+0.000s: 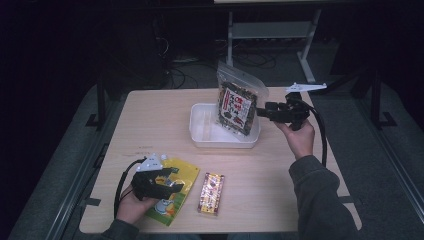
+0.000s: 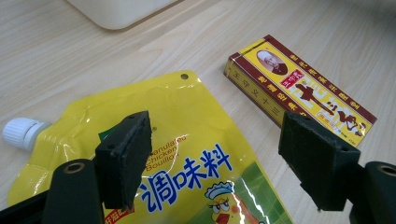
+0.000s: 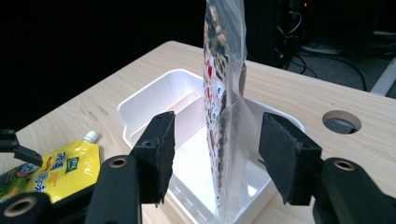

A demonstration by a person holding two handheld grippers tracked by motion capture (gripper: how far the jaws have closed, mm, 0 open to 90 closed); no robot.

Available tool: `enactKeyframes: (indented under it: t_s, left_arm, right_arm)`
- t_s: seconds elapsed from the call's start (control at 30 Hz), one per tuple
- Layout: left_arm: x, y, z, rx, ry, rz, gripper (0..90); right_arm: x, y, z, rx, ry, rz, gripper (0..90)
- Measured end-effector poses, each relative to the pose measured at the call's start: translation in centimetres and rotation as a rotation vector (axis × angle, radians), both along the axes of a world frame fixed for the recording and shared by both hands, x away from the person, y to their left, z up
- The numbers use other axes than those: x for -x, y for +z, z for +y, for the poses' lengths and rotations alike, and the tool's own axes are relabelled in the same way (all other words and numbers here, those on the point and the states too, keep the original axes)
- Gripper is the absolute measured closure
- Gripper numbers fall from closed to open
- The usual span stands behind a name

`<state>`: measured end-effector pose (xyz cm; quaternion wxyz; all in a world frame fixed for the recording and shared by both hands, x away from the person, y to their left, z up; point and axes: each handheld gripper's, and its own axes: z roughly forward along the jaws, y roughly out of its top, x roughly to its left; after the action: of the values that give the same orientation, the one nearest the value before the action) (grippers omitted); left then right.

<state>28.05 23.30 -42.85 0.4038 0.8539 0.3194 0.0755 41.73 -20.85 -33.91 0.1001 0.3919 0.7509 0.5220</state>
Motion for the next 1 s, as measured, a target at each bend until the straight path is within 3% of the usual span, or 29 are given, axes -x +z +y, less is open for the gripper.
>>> enactKeyframes:
  t_s: [0.4, 0.53, 1.0]
  left_arm:
    - [0.0, 0.1, 0.4, 0.004, 0.006, -0.003, 25.0]
    - [0.0, 0.1, 0.3, 0.003, 0.007, -0.003, 25.0]
    - [0.1, 0.2, 0.4, 0.001, 0.009, -0.010, 25.0]
  right_arm:
    - [2.1, -0.5, -1.4, -0.009, -0.018, 0.022, 43.4]
    - [2.9, -0.8, -1.9, -0.033, -0.027, 0.038, 42.0]
    - [5.5, -0.8, -0.8, -0.053, 0.031, 0.055, 38.0]
